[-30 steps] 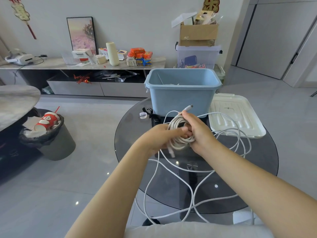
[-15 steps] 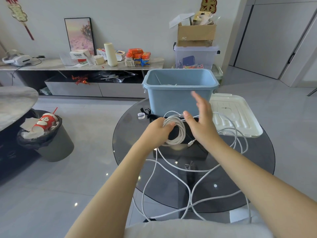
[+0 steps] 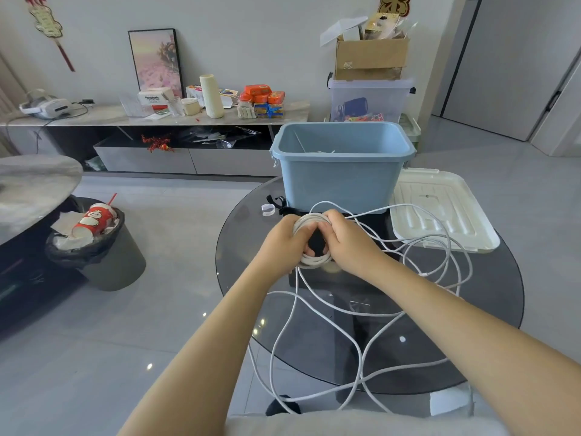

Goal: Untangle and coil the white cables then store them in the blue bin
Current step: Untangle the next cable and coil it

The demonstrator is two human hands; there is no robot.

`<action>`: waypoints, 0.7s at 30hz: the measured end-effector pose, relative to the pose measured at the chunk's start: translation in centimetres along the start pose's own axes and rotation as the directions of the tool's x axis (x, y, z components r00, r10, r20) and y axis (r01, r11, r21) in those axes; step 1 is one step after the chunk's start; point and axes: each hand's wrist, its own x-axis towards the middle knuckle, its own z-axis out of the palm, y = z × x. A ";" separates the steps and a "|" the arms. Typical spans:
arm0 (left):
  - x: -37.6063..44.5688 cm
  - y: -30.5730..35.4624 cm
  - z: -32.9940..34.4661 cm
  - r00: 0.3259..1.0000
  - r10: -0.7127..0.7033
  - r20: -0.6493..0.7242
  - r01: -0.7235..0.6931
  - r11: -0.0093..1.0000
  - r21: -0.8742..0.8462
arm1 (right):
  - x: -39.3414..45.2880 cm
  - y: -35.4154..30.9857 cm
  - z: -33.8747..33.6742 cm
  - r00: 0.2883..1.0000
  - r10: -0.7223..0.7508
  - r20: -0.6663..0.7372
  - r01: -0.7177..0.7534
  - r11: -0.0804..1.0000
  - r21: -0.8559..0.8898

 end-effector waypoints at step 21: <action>2.8 -5.7 -3.5 0.962 -0.175 -0.208 0.202 0.972 0.117 | 8.2 -0.1 4.7 0.968 0.191 0.165 -0.223 0.952 0.209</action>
